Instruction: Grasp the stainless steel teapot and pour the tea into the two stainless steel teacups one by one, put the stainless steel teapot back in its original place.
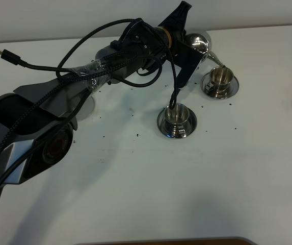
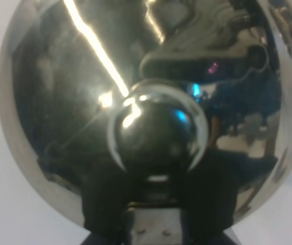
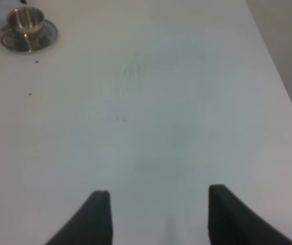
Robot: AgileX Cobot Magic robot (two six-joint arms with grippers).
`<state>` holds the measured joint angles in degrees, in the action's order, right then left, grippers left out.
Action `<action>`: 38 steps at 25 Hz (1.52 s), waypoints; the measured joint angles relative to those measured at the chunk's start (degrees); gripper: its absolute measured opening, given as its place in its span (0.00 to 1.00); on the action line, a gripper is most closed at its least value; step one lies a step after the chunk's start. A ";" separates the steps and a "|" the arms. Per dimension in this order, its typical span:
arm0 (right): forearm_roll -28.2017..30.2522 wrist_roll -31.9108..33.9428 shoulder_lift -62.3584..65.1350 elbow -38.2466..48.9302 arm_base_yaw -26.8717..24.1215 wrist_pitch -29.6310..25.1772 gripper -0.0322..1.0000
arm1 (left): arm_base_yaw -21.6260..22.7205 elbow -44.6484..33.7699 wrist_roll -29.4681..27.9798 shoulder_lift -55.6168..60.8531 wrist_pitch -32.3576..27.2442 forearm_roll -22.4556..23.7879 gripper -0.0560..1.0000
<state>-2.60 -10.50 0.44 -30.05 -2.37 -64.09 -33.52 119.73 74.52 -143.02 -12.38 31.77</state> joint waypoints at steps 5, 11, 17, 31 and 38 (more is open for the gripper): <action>0.00 0.00 0.00 0.00 0.00 0.00 0.45 | 0.00 0.00 2.06 0.00 0.55 0.00 0.29; 0.00 0.00 0.00 0.00 0.00 0.00 0.45 | 0.00 0.00 2.67 0.00 0.55 0.16 0.29; 0.00 0.00 0.00 0.00 0.00 0.00 0.45 | 0.00 0.00 2.78 0.00 0.62 1.94 0.29; 0.00 0.00 0.00 0.00 0.00 0.00 0.45 | 0.00 0.00 4.09 0.00 3.10 4.27 0.29; 0.00 0.00 0.00 0.00 0.00 0.00 0.45 | 0.00 0.00 5.68 0.00 3.10 4.27 0.29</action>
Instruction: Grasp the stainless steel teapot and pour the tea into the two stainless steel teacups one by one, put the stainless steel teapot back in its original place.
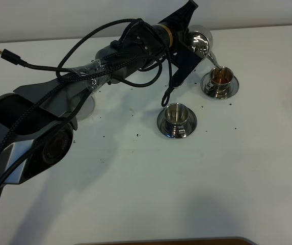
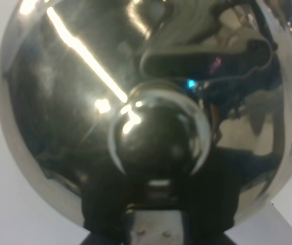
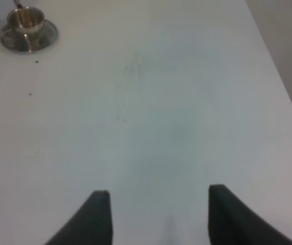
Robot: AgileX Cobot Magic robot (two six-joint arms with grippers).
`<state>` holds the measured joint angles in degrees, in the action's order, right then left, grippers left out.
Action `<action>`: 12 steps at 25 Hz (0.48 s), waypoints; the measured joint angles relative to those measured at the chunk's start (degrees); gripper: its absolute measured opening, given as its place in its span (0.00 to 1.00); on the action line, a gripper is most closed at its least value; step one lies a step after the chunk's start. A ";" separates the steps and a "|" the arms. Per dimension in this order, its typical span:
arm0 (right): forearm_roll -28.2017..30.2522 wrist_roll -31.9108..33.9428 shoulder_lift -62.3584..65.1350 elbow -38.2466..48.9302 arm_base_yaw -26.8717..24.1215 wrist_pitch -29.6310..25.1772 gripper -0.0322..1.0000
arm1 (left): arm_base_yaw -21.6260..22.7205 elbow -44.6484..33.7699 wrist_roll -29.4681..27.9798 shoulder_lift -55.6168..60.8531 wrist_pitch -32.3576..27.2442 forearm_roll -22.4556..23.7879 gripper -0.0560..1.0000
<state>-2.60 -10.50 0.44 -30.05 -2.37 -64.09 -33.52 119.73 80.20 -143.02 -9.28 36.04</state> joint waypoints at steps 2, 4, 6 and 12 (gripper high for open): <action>0.00 0.00 0.00 0.00 0.00 0.00 0.45 | 0.00 0.00 0.00 0.00 0.00 0.00 0.29; 0.00 0.00 0.00 0.00 0.00 0.00 0.45 | 0.11 0.00 0.00 0.00 0.12 0.00 0.29; 0.00 0.00 0.00 0.00 0.00 0.00 0.45 | 0.28 0.00 0.07 0.00 0.18 0.00 0.29; 0.00 0.00 0.00 0.00 0.00 0.00 0.45 | 0.28 0.00 0.14 0.00 0.99 0.00 0.29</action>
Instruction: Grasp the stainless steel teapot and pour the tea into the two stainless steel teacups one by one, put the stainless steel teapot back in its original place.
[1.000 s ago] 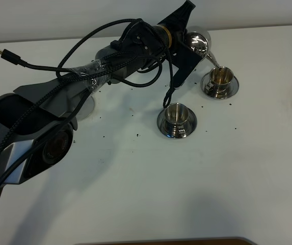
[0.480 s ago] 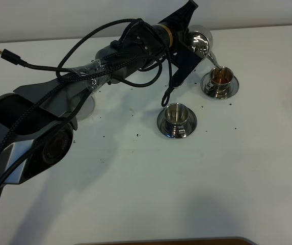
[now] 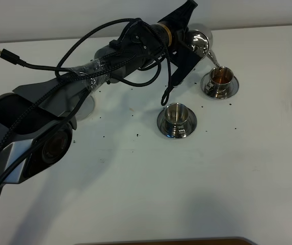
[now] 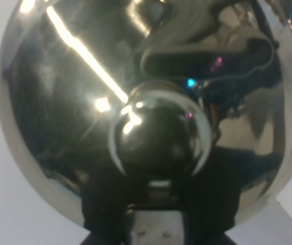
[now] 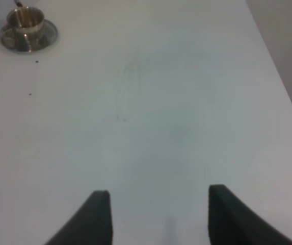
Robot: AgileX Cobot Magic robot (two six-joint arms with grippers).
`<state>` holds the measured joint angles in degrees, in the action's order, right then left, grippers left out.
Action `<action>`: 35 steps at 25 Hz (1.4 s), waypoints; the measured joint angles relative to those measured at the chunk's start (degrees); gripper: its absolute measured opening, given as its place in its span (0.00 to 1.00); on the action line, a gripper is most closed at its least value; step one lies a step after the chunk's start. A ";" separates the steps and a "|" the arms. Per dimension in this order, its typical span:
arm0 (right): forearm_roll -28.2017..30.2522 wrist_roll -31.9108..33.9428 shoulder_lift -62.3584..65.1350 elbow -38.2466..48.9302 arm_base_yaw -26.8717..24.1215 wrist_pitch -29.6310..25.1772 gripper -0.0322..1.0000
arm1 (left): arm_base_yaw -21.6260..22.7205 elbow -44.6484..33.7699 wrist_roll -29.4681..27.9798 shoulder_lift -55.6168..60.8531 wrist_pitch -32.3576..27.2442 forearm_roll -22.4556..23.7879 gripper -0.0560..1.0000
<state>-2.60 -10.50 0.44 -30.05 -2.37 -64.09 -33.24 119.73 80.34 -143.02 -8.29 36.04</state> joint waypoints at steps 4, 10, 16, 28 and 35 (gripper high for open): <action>0.00 0.00 0.00 0.00 0.00 0.00 0.45 | 0.00 0.00 0.08 0.00 0.65 0.14 0.29; 0.00 0.00 0.00 0.00 0.00 0.00 0.45 | 0.09 0.00 1.40 0.00 0.71 0.19 0.29; 0.00 0.00 0.00 0.00 0.00 0.00 0.45 | 0.61 0.00 2.63 0.00 1.13 0.19 0.29; 0.00 0.00 0.00 0.00 0.00 0.00 0.45 | 0.67 0.00 2.88 0.00 2.03 0.25 0.29; 0.00 0.00 0.00 0.00 0.00 0.00 0.45 | 0.67 0.00 3.02 0.00 2.68 1.69 0.29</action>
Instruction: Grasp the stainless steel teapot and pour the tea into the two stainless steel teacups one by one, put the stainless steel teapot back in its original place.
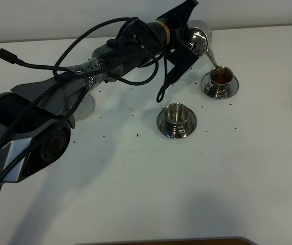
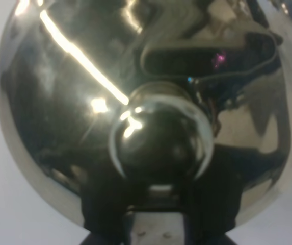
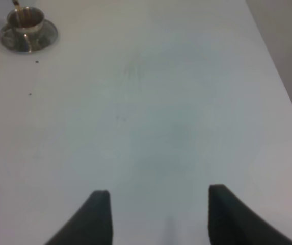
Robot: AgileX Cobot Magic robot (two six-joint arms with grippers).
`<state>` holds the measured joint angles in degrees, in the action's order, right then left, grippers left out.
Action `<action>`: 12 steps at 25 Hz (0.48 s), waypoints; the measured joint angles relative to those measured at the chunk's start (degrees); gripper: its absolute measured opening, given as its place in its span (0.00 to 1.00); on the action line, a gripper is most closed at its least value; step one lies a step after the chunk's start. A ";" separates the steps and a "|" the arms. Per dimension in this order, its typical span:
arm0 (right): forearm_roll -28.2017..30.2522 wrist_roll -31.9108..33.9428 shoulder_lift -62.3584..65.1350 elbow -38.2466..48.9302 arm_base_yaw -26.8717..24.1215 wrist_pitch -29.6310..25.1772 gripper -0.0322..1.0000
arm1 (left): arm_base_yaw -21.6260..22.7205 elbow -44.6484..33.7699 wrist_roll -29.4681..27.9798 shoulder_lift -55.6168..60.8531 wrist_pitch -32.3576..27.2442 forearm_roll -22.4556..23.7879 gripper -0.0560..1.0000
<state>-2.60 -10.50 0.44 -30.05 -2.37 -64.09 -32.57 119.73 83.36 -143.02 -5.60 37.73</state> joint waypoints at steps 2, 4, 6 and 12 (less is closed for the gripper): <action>0.00 0.00 0.00 0.00 0.00 0.00 0.45 | 0.00 0.00 0.00 0.00 0.40 0.71 0.29; 0.00 0.00 0.00 0.00 0.00 0.00 0.45 | 0.00 0.00 0.00 0.00 0.59 1.11 0.29; 0.00 0.00 0.00 0.00 0.00 0.00 0.45 | 0.00 0.00 0.00 0.00 0.74 1.25 0.29; 0.00 0.00 0.00 0.00 0.00 0.00 0.45 | 0.00 0.00 -0.06 0.00 1.01 1.26 0.29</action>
<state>-2.60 -10.50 0.44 -30.05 -2.37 -64.09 -32.57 119.73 83.30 -143.02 -4.59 39.00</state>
